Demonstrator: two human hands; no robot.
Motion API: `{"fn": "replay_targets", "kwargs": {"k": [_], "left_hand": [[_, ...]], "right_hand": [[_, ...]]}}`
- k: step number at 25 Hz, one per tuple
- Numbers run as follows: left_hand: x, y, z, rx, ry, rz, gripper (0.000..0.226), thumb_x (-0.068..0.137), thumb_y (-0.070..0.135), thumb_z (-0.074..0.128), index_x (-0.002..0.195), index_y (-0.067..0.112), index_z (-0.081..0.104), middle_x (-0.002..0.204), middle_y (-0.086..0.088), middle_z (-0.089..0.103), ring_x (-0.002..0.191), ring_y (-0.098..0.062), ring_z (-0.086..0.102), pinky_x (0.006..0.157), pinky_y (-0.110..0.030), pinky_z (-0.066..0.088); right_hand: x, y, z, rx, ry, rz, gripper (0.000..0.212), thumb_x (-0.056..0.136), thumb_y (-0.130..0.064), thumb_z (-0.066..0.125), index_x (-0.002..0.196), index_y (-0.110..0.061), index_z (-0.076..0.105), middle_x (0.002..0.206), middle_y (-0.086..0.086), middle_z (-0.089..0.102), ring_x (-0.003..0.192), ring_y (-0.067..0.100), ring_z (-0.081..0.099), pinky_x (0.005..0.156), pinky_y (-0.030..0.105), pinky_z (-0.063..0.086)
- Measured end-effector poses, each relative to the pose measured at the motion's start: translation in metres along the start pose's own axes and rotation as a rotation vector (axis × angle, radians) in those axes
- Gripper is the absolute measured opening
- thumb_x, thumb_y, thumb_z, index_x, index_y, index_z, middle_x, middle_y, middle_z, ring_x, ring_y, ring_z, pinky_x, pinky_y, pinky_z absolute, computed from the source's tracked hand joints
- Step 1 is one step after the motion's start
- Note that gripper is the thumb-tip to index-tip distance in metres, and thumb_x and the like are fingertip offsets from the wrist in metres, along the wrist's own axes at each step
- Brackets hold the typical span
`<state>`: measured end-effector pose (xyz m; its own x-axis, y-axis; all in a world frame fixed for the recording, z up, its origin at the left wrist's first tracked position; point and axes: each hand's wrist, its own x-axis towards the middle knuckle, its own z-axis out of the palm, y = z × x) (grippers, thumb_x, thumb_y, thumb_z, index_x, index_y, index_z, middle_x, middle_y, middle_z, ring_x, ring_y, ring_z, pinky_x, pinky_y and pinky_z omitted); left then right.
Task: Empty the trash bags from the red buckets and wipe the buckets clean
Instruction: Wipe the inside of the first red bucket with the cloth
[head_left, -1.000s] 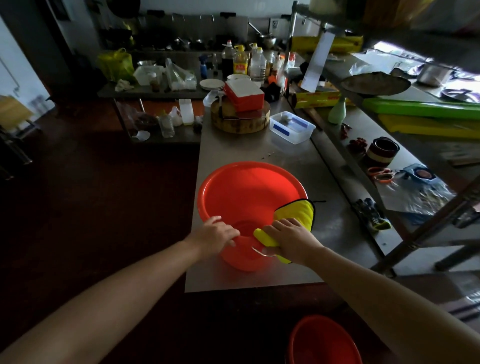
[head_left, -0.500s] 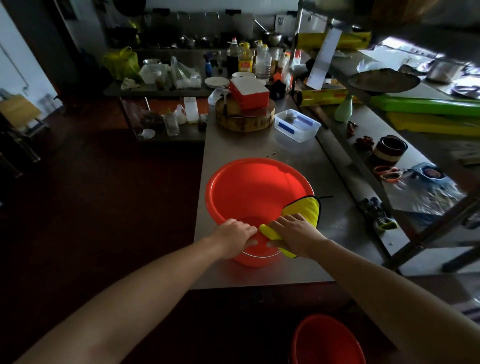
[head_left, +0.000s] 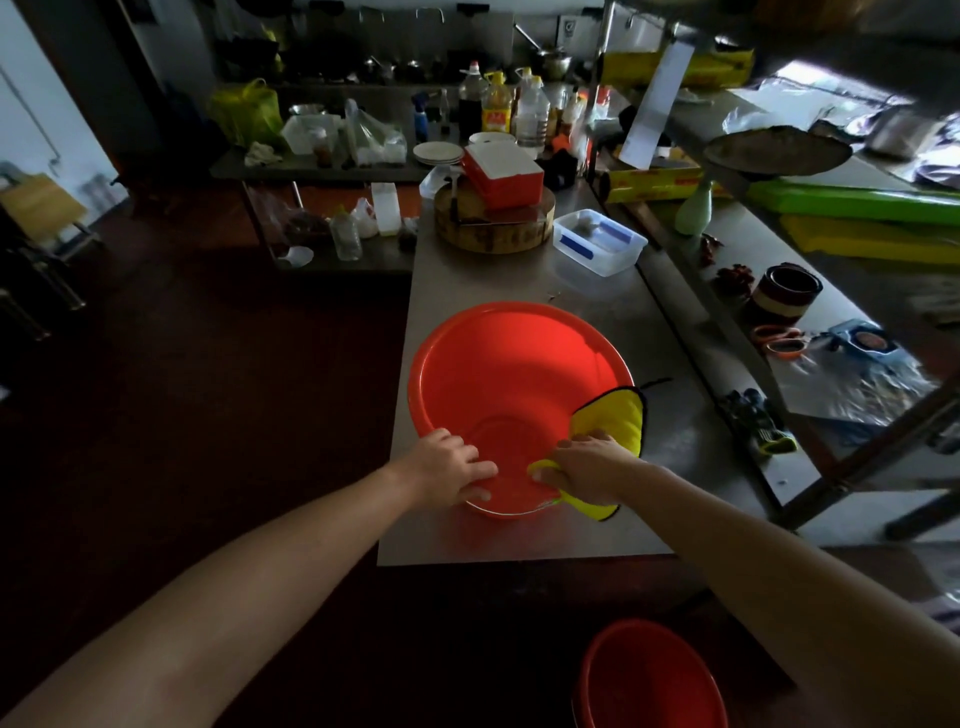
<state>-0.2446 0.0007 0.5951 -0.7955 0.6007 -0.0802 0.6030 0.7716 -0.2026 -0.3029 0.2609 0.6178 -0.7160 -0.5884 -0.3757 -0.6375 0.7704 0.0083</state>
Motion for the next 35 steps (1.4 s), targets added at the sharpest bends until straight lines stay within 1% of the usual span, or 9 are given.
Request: {"fn": "replay_targets", "kwargs": {"k": [4,7,11,14,16,20,24,29,35], "left_hand": [[-0.014,0.040,0.013,0.101,-0.140,0.122,0.075,0.090,0.076,0.016,0.135,0.026,0.050,0.108,-0.013,0.070,0.097,-0.033,0.068,0.092,-0.044,0.048],[-0.022,0.059,0.024,0.223,-0.159,0.200,0.070,0.087,0.080,0.033,0.112,0.022,0.063,0.089,-0.010,0.073,0.080,-0.029,0.070,0.083,-0.039,0.050],[-0.039,0.064,0.050,0.306,-0.104,0.207,0.063,0.079,0.080,0.044,0.098,0.027,0.071,0.077,-0.003,0.071,0.070,-0.024,0.067,0.080,-0.035,0.051],[-0.042,0.070,0.051,0.254,-0.041,0.176,0.058,0.079,0.078,0.047,0.092,0.027,0.071,0.080,-0.003,0.072,0.072,-0.025,0.068,0.082,-0.038,0.051],[-0.040,0.074,0.049,0.219,-0.069,0.123,0.058,0.080,0.079,0.047,0.091,0.028,0.071,0.079,-0.004,0.071,0.071,-0.025,0.068,0.082,-0.038,0.050],[-0.042,0.079,0.044,0.172,-0.138,0.043,0.063,0.085,0.078,0.040,0.110,0.027,0.066,0.094,-0.007,0.072,0.085,-0.028,0.069,0.090,-0.042,0.045],[-0.037,0.090,0.047,0.114,-0.047,-0.001,0.078,0.088,0.080,0.026,0.126,0.020,0.058,0.111,-0.013,0.068,0.102,-0.034,0.064,0.094,-0.047,0.040],[-0.023,0.124,0.060,0.104,-0.053,0.003,0.073,0.080,0.085,0.042,0.084,0.018,0.072,0.072,-0.004,0.069,0.063,-0.025,0.066,0.063,-0.031,0.045],[-0.017,0.132,0.079,0.090,-0.014,0.075,0.072,0.086,0.079,0.040,0.070,0.014,0.068,0.063,-0.007,0.065,0.056,-0.023,0.063,0.061,-0.030,0.049]], "right_hand": [[-0.002,-0.034,0.013,0.111,-0.273,0.038,0.048,0.109,-0.045,0.030,0.135,-0.014,0.056,0.136,0.016,0.059,0.124,0.032,0.055,0.103,0.037,0.037],[0.002,-0.058,0.054,0.280,-0.318,0.068,0.040,0.111,-0.031,0.034,0.137,-0.010,0.055,0.142,0.017,0.055,0.127,0.032,0.054,0.103,0.033,0.038],[-0.002,-0.067,0.080,0.311,-0.256,0.044,0.066,0.099,-0.069,0.020,0.146,-0.030,0.048,0.155,0.011,0.045,0.143,0.033,0.041,0.118,0.046,0.029],[-0.015,-0.066,0.073,0.160,-0.484,0.044,0.078,0.085,-0.086,0.013,0.156,-0.054,0.009,0.168,-0.005,0.014,0.155,0.029,0.015,0.121,0.061,0.005],[-0.023,-0.060,0.062,0.163,-0.537,0.029,0.078,0.085,-0.088,0.019,0.154,-0.057,0.003,0.169,-0.004,0.011,0.155,0.028,0.011,0.118,0.062,0.002],[-0.042,-0.051,0.053,0.113,-0.486,-0.118,0.097,0.085,-0.079,0.052,0.159,-0.045,0.001,0.167,-0.001,0.021,0.152,0.027,0.023,0.118,0.048,0.017],[-0.048,-0.044,0.071,-0.082,-0.339,-0.140,0.094,0.086,-0.075,0.052,0.158,-0.045,-0.001,0.165,-0.001,0.026,0.146,0.033,0.031,0.116,0.060,0.019],[-0.053,-0.033,0.097,-0.016,-0.371,-0.121,0.085,0.088,-0.082,0.037,0.158,-0.046,0.004,0.168,-0.005,0.017,0.152,0.029,0.018,0.118,0.064,0.007],[-0.028,-0.047,0.125,0.151,-0.243,0.113,0.068,0.101,-0.066,0.020,0.159,-0.030,0.021,0.163,0.001,0.028,0.148,0.032,0.024,0.118,0.060,0.012]]}}
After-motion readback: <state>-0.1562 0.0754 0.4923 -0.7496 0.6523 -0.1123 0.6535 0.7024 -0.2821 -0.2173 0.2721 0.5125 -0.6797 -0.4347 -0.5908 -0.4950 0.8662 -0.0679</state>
